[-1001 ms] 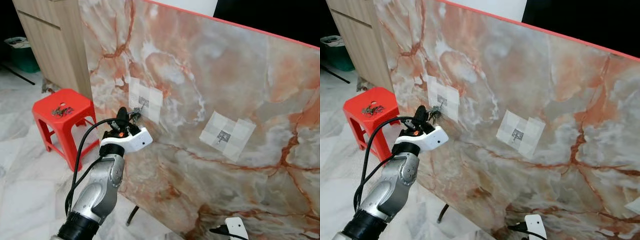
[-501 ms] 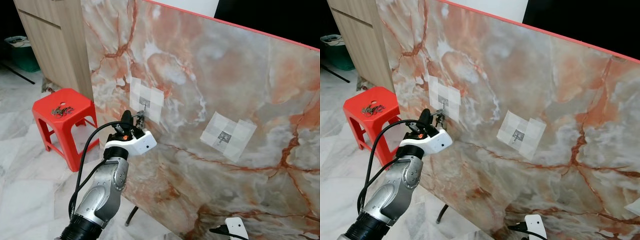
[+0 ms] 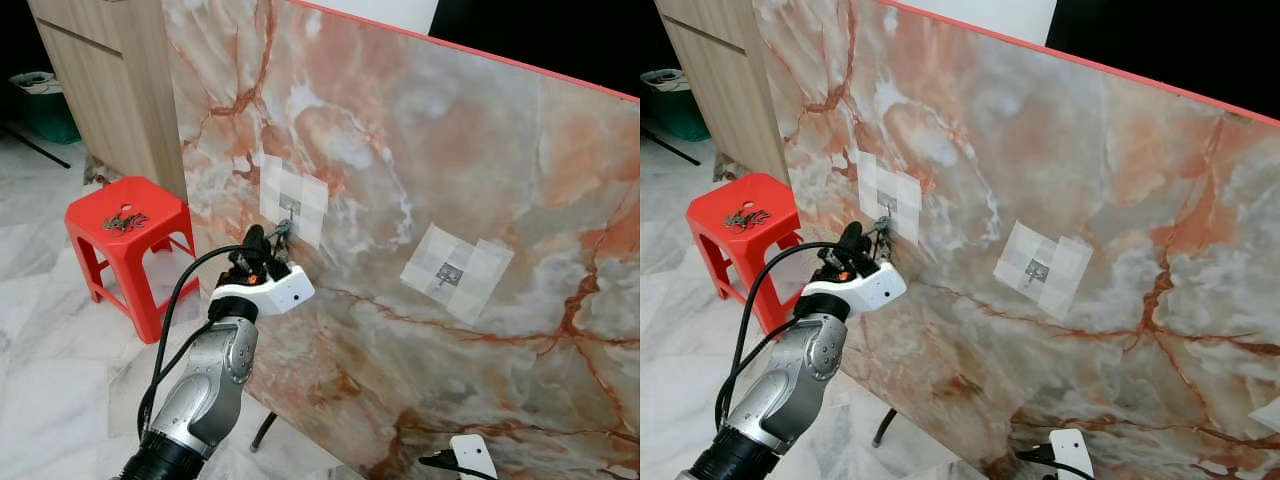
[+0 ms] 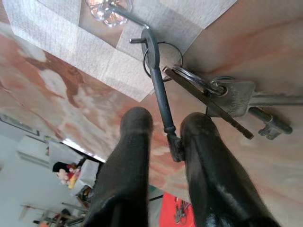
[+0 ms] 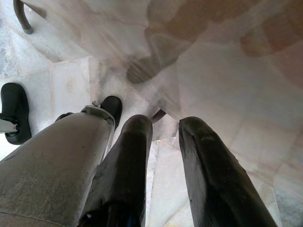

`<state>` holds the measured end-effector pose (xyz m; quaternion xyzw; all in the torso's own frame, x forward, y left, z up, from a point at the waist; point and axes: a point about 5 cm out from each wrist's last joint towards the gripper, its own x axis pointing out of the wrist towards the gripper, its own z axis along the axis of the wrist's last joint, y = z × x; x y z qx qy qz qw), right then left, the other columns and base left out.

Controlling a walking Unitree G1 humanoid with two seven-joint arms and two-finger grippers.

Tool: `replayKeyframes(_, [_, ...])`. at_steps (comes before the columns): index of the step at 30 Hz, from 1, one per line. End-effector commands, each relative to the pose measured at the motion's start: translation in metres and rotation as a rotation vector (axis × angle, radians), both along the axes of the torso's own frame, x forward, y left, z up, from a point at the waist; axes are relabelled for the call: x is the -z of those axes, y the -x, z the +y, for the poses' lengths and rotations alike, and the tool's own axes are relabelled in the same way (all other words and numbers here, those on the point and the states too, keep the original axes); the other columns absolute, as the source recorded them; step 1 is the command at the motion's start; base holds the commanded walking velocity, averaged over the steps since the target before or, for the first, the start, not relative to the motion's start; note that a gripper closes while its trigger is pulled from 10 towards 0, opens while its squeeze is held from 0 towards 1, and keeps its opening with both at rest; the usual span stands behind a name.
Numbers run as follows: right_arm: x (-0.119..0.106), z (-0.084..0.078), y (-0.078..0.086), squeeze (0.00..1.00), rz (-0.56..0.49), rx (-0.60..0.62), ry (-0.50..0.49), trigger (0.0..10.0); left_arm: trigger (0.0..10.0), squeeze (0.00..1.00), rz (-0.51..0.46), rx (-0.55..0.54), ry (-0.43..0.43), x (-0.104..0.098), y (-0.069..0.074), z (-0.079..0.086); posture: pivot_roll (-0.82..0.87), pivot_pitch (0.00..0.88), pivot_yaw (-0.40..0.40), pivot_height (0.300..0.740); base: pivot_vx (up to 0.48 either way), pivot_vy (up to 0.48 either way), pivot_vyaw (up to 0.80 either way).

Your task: Hang keys on a hook

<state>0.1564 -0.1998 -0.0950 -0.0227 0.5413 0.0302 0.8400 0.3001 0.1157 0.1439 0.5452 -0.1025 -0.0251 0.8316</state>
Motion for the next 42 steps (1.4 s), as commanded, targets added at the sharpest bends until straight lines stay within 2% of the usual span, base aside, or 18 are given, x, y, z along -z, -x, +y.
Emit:
replayKeyframes(1, [-0.002,-0.006,-0.002,0.0,-0.007,-0.001,0.016,10.0,10.0,1.0,0.03,0.017,0.011,0.005,0.002,-0.003,0.03,0.0,-0.165,0.74,0.0,0.0,0.0])
replayKeyframes(8, [-0.002,-0.006,-0.002,0.0,-0.006,-0.004,0.016,10.0,10.0,1.0,0.079,0.092,0.002,0.013,0.008,-0.009,0.04,0.0,-0.165,0.74,0.0,0.0,0.0])
replayKeyframes(16, [-0.002,-0.005,-0.002,0.0,-0.006,-0.003,0.014,10.0,10.0,1.0,0.113,0.084,0.036,0.022,0.021,0.0,0.04,0.0,-0.164,0.74,0.0,0.0,0.0])
replayKeyframes(19, [-0.001,-0.005,-0.001,0.0,-0.005,-0.003,0.012,10.0,10.0,1.0,0.159,0.05,0.274,0.027,0.03,0.013,0.05,0.0,-0.161,0.74,0.0,0.0,0.0])
replayKeyframes(20, [-0.001,-0.005,-0.001,0.0,-0.004,-0.003,0.012,10.0,10.0,0.96,0.167,0.024,0.434,0.03,0.034,0.021,0.05,0.0,-0.16,0.74,0.0,0.0,0.0])
replayKeyframes(21, [-0.001,-0.005,-0.001,0.0,-0.004,-0.002,0.011,10.0,10.0,0.78,0.17,0.014,0.491,0.031,0.035,0.024,0.04,0.0,-0.159,0.74,0.0,0.0,0.0])
replayKeyframes(22, [-0.001,-0.005,-0.001,0.0,-0.004,-0.002,0.011,10.0,10.0,0.78,0.173,0.008,0.527,0.031,0.036,0.026,0.04,0.0,-0.159,0.74,0.0,0.0,0.0])
replayKeyframes(23, [-0.001,-0.004,-0.001,0.0,-0.004,0.0,0.009,10.0,10.0,0.0,0.173,-0.02,0.601,0.035,0.042,0.039,0.04,0.0,-0.156,0.74,0.0,0.0,0.0])
replayKeyframes(24, [-0.001,-0.004,-0.001,0.0,-0.004,0.0,0.009,10.0,10.0,0.0,0.173,-0.02,0.601,0.035,0.042,0.039,0.04,0.0,-0.156,0.74,0.0,0.0,0.0])
replayKeyframes(27, [-0.001,-0.004,-0.001,0.0,0.0,-0.003,0.011,10.0,10.0,0.0,0.209,-0.195,0.819,0.058,0.052,0.075,0.06,0.0,-0.155,0.74,0.0,0.0,0.0])
replayKeyframes(29, [-0.001,-0.004,-0.001,0.0,0.002,-0.002,0.012,10.0,10.0,0.0,0.229,-0.266,0.883,0.07,0.056,0.088,0.06,0.0,-0.154,0.74,0.0,0.0,0.0])
replayKeyframes(32, [-0.001,-0.003,-0.001,0.0,0.001,0.003,0.009,10.0,10.0,0.0,0.321,-0.435,1.019,0.109,0.069,0.116,0.05,0.0,-0.138,0.74,0.0,0.0,0.0])
replayKeyframes(33, [-0.001,-0.002,-0.001,0.0,-0.001,0.011,0.006,10.0,10.0,0.0,0.404,-0.493,1.007,0.129,0.075,0.123,0.04,0.0,-0.131,0.74,0.0,0.0,0.0])
replayKeyframes(36, [0.0,0.0,-0.001,0.0,-0.002,0.022,0.0,10.0,10.0,0.0,0.533,-0.58,0.987,0.159,0.092,0.133,0.04,0.0,-0.117,0.74,0.0,0.0,0.0])
replayKeyframes(37, [0.0,0.0,-0.001,0.0,-0.002,0.022,0.0,10.0,10.0,0.0,0.533,-0.58,0.987,0.159,0.092,0.133,0.04,0.0,-0.117,0.74,0.0,0.0,0.0])
replayKeyframes(39, [0.0,0.001,-0.001,0.0,-0.003,0.03,-0.002,10.0,10.0,0.0,0.638,-0.64,1.044,0.181,0.105,0.133,0.03,0.0,-0.112,0.74,0.0,0.0,0.0])
replayKeyframes(40, [0.0,0.001,-0.001,0.0,-0.003,0.03,-0.002,10.0,10.0,0.0,0.638,-0.64,1.044,0.181,0.105,0.133,0.03,0.0,-0.112,0.74,0.0,0.0,0.0])
replayKeyframes(42, [0.0,0.002,0.0,0.0,-0.003,0.041,-0.001,10.0,10.0,0.0,0.759,-0.663,1.015,0.199,0.12,0.127,0.03,0.0,-0.103,0.74,0.0,0.0,0.0])
